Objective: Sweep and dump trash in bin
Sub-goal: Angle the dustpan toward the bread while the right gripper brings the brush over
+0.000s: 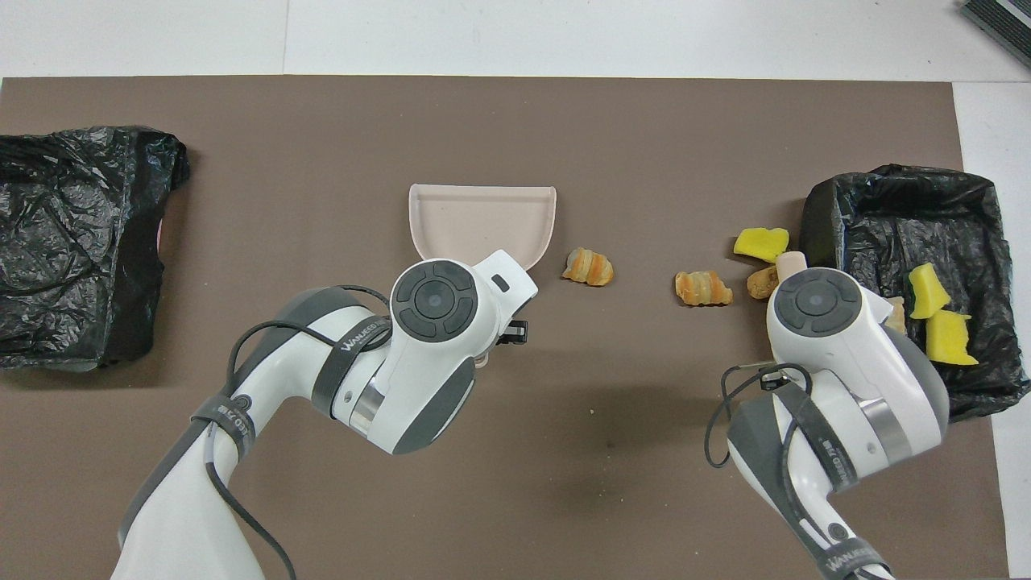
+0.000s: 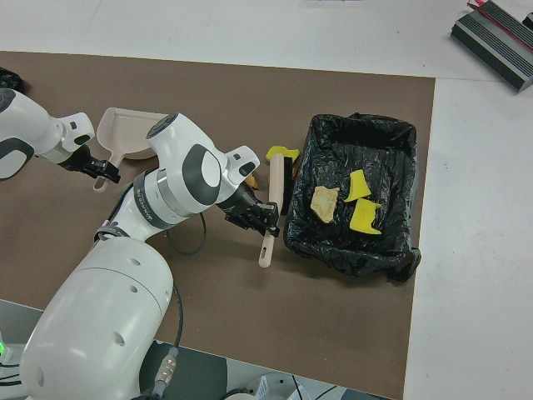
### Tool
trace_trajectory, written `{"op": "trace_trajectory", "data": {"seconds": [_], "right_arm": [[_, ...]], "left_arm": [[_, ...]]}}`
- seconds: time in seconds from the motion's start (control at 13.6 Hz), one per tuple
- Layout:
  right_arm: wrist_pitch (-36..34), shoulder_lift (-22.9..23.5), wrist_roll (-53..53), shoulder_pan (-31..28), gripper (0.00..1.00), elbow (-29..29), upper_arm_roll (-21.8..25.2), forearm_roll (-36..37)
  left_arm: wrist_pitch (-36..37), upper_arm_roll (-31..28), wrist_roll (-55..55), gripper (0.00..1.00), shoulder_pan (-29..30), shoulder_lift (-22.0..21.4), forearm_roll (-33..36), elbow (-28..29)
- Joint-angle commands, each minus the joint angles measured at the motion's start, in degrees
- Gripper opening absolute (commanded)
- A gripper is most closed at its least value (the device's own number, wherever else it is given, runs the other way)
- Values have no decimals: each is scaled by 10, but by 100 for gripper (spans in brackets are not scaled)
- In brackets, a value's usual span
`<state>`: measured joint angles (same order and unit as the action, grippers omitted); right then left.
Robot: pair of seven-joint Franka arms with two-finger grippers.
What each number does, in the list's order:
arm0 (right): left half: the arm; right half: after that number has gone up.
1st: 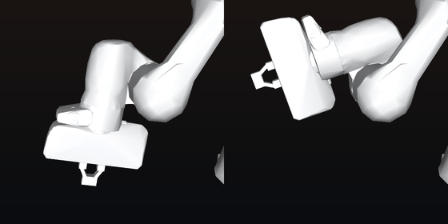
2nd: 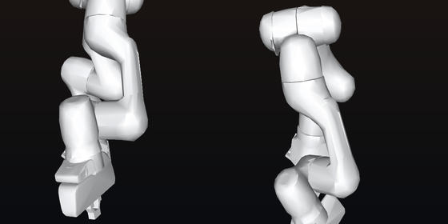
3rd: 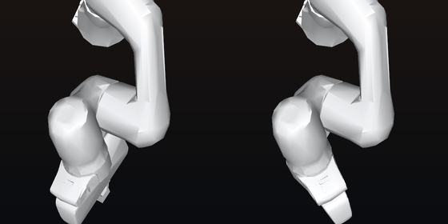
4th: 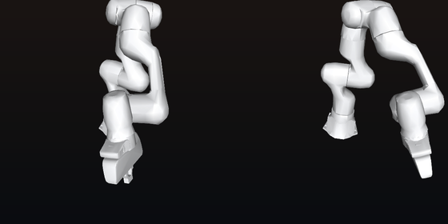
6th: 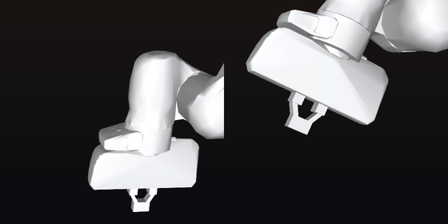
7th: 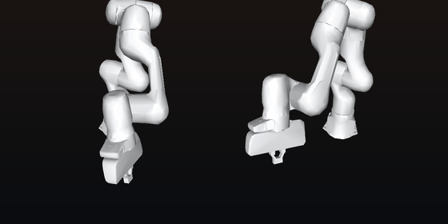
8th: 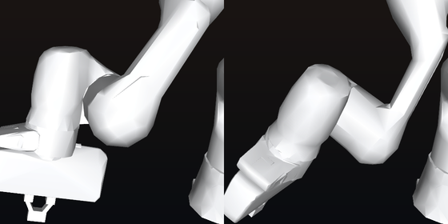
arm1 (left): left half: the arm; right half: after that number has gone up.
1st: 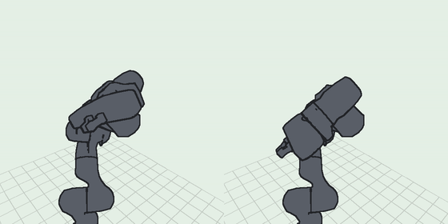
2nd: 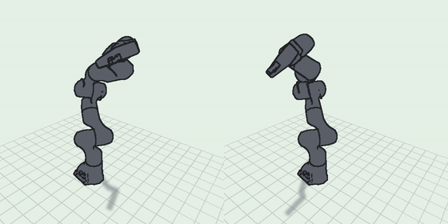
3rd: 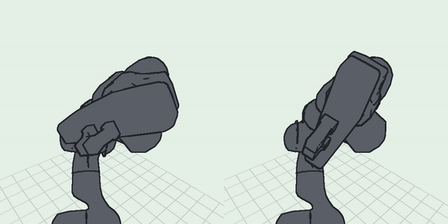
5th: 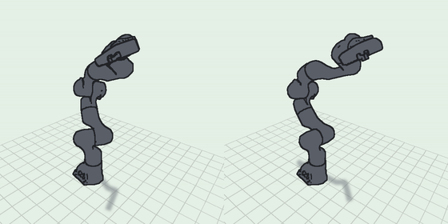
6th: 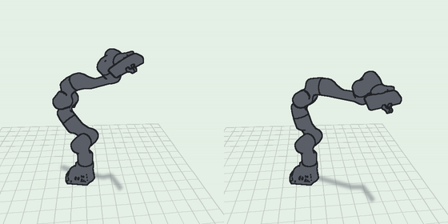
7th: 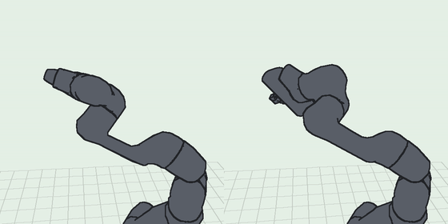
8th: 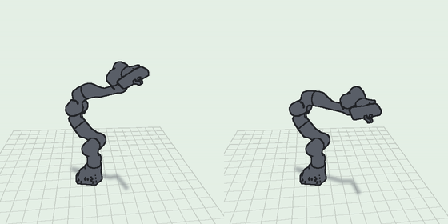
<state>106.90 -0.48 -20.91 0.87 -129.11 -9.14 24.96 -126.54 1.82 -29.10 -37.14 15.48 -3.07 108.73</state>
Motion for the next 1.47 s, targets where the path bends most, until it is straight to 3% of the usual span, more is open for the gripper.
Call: {"op": "trace_trajectory", "data": {"seconds": [0.0,0.07,0.15,0.37,0.51,0.81,1.03,1.25,1.39], "right_arm": [[13,13,17,-10,0,0,-10,10],[18,14,22,-4,0,0,-10,3],[17,14,30,0,0,3,-11,-8],[12,30,30,37,0,33,-11,-110],[0,36,25,74,0,58,-11,-133],[-74,62,8,69,0,136,-8,-133],[-71,74,21,34,0,147,-7,-46],[-70,113,68,-32,0,197,-7,-32],[-61,116,70,-39,0,194,-7,-33]], "left_arm": [[-1,-8,-5,50,-7,-19,-7,17],[-1,-8,-5,34,-7,-18,-8,14],[1,-8,-4,26,-7,-19,-9,17],[17,-8,-3,19,-8,-22,-10,18],[23,-9,4,0,-8,-22,-10,17],[81,-12,37,0,-1,-33,0,-13],[92,-16,189,0,4,-32,52,-29],[114,-15,276,0,35,-33,58,-34],[143,-16,428,0,57,-35,59,-56]]}}
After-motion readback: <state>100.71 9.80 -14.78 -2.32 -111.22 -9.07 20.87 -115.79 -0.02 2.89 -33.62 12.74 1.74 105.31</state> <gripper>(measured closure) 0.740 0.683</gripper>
